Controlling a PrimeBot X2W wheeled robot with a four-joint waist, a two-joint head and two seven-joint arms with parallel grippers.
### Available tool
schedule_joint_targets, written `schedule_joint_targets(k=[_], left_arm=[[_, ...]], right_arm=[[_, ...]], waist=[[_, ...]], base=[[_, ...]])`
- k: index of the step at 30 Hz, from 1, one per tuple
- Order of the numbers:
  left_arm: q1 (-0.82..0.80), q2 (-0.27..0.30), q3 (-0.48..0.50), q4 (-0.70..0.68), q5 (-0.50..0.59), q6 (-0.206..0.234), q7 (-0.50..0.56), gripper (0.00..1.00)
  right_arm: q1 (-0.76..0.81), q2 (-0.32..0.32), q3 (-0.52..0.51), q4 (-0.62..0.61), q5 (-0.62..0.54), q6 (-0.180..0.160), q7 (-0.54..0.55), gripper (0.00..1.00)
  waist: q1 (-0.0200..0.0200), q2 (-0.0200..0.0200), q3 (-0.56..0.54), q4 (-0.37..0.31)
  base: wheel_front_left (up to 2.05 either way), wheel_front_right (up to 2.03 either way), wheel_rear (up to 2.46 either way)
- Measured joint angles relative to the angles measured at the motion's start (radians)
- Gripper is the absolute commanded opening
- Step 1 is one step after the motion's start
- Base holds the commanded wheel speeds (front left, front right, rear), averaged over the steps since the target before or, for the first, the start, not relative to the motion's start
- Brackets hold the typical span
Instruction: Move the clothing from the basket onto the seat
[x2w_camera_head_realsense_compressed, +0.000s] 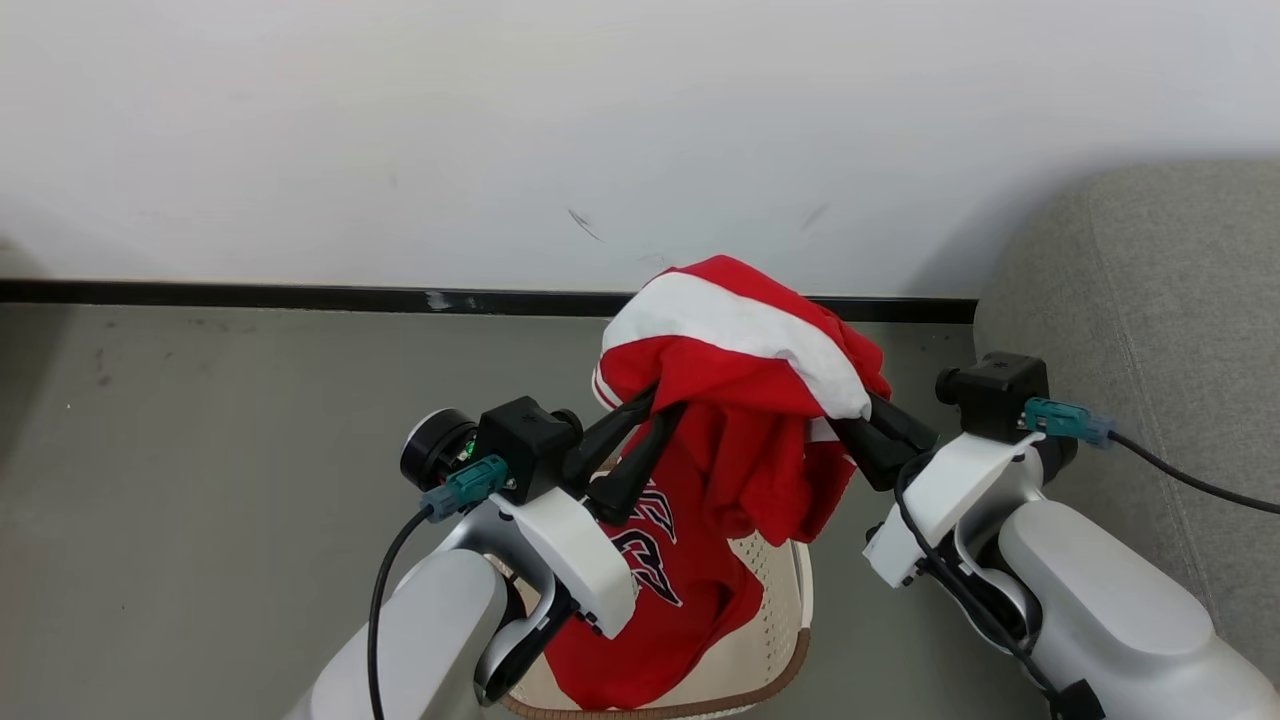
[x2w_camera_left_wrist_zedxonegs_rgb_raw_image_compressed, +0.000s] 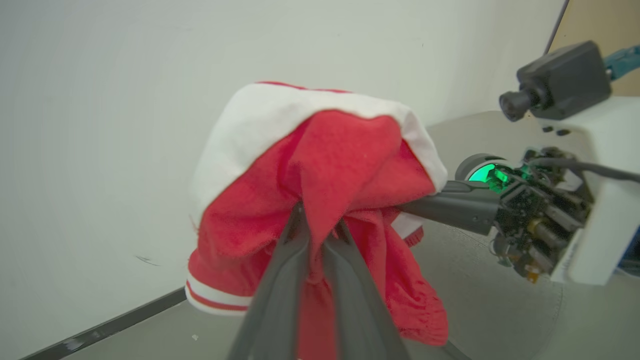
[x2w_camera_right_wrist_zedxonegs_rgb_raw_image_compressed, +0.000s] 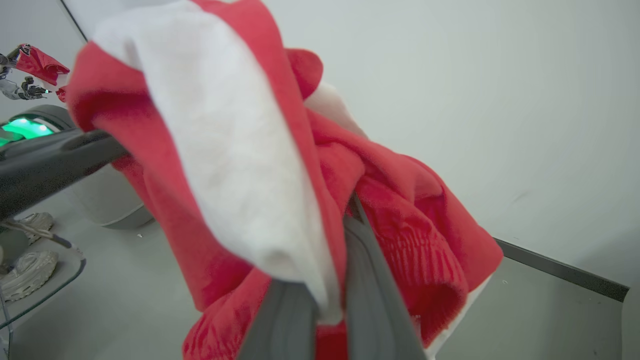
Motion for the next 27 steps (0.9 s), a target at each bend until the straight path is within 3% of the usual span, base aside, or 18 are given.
schedule_joint_targets(k=[2, 3, 4, 5, 15, 27], left_arm=[[0.002, 0.000, 0.001, 0.004, -0.001, 0.000, 0.000, 0.33], [0.002, 0.001, 0.002, 0.006, -0.001, 0.002, -0.001, 0.50], [0.002, 0.002, 0.003, 0.008, -0.001, 0.002, -0.001, 0.82], [0.002, 0.003, 0.004, 0.011, -0.001, 0.002, -0.001, 1.00], [0.002, 0.006, 0.005, 0.015, -0.002, 0.002, -0.009, 1.00], [0.011, 0.011, -0.013, 0.014, -0.002, 0.002, -0.020, 1.00]], right_arm=[[0.000, -0.004, -0.007, -0.004, 0.000, 0.000, 0.000, 0.00], [0.000, -0.005, -0.012, -0.005, -0.001, 0.000, 0.000, 0.00], [0.000, -0.006, -0.018, -0.007, -0.001, 0.000, 0.000, 0.00], [0.000, -0.007, -0.024, -0.009, -0.002, 0.000, 0.000, 0.00], [0.001, -0.022, -0.079, -0.038, -0.028, 0.000, 0.000, 0.00], [0.040, -0.072, -0.218, -0.064, -0.046, 0.000, 0.000, 0.00]], waist=[[0.0000, 0.0000, 0.000, -0.003], [0.0000, 0.0000, 0.000, -0.005], [0.0000, 0.0000, 0.000, -0.006], [0.0000, 0.0000, 0.001, -0.008], [0.0000, 0.0000, 0.002, -0.023], [0.0000, 0.0000, -0.002, -0.052]], base=[[0.00, 0.00, 0.00], [0.00, 0.00, 0.00], [0.00, 0.00, 0.00], [0.00, 0.00, 0.00], [0.00, 0.00, 0.00], [0.00, 0.00, 0.00]])
